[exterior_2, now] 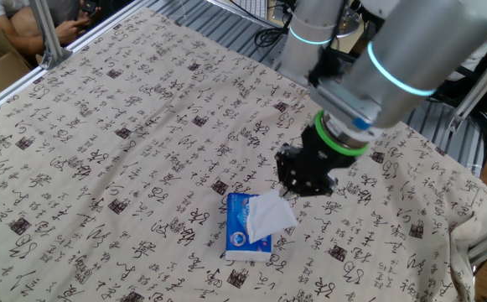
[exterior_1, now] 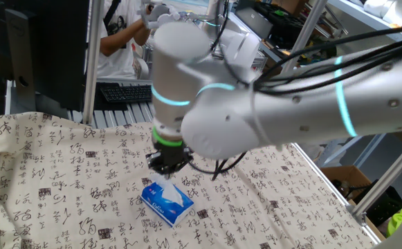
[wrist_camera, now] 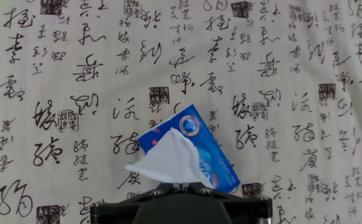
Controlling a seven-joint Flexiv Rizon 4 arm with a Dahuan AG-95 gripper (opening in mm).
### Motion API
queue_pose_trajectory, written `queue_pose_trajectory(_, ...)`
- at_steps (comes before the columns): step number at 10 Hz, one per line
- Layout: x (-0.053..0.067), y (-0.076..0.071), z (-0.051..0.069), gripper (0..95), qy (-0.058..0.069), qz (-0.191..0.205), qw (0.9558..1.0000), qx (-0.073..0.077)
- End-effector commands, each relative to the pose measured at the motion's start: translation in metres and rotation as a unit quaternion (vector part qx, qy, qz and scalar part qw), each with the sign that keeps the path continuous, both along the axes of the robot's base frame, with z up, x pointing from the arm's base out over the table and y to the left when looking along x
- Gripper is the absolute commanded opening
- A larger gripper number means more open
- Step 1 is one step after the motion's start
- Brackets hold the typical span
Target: Pull out a napkin
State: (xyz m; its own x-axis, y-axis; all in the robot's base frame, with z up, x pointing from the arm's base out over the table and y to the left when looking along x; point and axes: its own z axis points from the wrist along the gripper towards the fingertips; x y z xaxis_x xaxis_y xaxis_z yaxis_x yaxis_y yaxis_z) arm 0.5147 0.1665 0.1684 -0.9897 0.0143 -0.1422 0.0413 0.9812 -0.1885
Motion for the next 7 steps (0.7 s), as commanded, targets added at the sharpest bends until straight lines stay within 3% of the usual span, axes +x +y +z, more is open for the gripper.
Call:
queue_pose_trajectory(1,-0.002,-0.003,0.006,0.0,0.005,-0.002,1.0,0.002)
queue_pose_trajectory(4,-0.011,-0.012,0.024,0.0,0.007,-0.013,0.9996,0.023)
queue_pose_trajectory(7,-0.021,-0.022,0.038,0.0,0.011,-0.018,0.9994,0.028)
